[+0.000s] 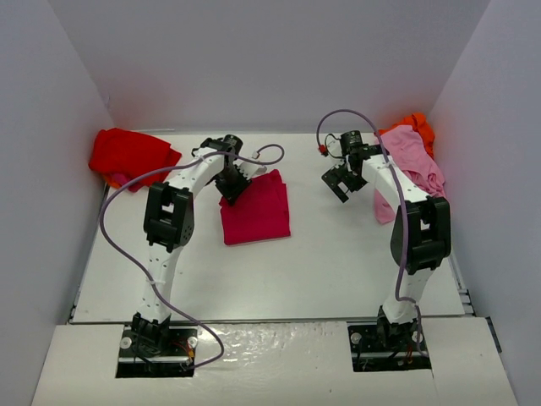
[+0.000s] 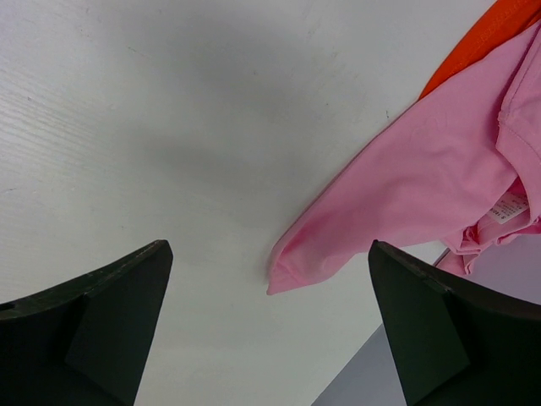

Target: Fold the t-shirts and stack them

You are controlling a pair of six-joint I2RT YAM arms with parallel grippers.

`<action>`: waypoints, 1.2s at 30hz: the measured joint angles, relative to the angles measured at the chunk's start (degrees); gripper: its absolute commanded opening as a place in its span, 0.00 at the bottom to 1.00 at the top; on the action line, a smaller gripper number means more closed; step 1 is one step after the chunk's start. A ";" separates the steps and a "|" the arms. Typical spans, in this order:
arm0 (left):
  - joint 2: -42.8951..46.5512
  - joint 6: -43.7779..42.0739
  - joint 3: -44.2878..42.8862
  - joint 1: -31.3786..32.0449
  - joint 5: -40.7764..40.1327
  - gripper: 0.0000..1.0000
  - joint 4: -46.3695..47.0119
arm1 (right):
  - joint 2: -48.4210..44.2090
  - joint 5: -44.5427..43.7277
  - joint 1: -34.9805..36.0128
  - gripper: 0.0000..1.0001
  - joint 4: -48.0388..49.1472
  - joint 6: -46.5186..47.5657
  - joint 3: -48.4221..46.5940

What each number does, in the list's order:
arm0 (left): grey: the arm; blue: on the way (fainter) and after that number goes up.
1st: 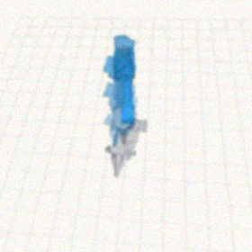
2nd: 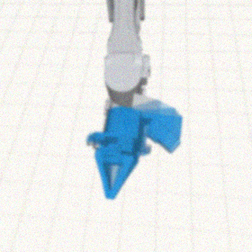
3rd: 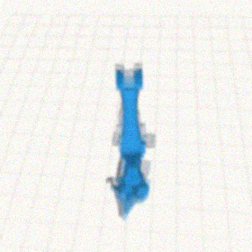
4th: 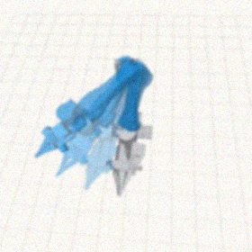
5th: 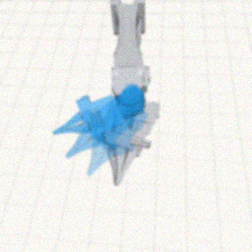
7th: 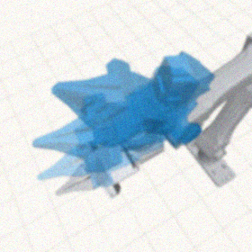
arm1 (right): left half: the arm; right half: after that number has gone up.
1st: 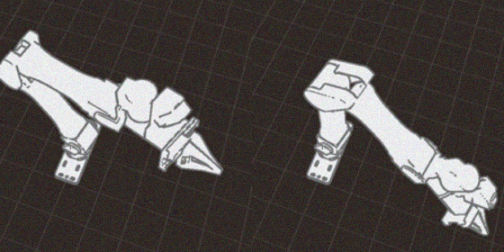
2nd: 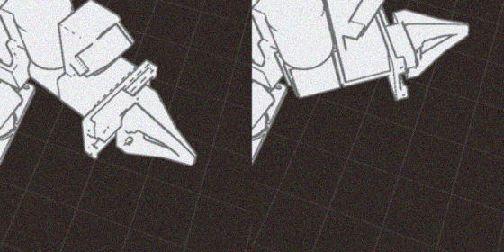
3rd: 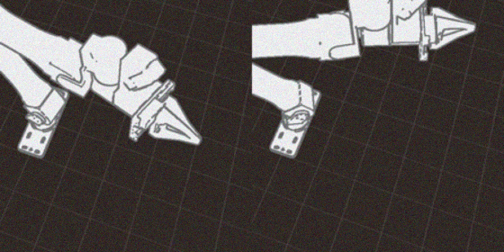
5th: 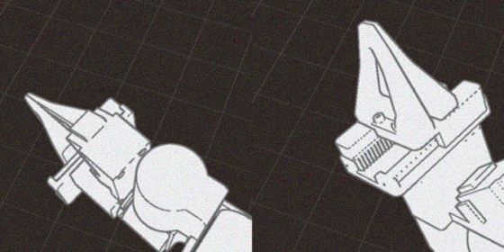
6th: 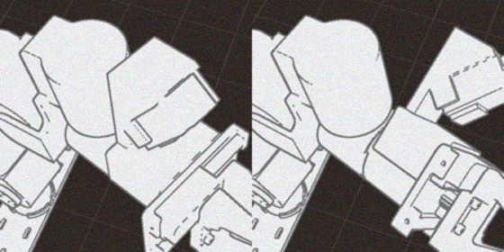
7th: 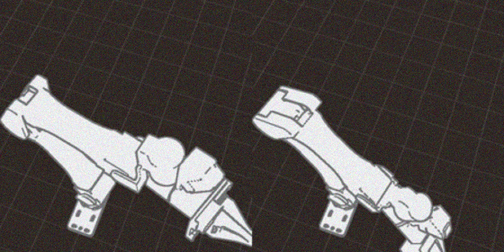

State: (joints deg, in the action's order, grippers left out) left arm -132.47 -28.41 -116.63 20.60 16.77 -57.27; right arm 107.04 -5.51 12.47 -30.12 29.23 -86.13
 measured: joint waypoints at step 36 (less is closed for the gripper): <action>-3.00 -16.05 -15.95 2.85 7.83 0.17 -13.49 | 1.40 0.43 -0.03 1.00 0.32 -0.90 -0.46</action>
State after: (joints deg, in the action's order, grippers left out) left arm -135.47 -44.46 -132.59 23.45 24.60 -70.76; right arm 108.44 -5.08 12.45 -29.80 28.34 -86.59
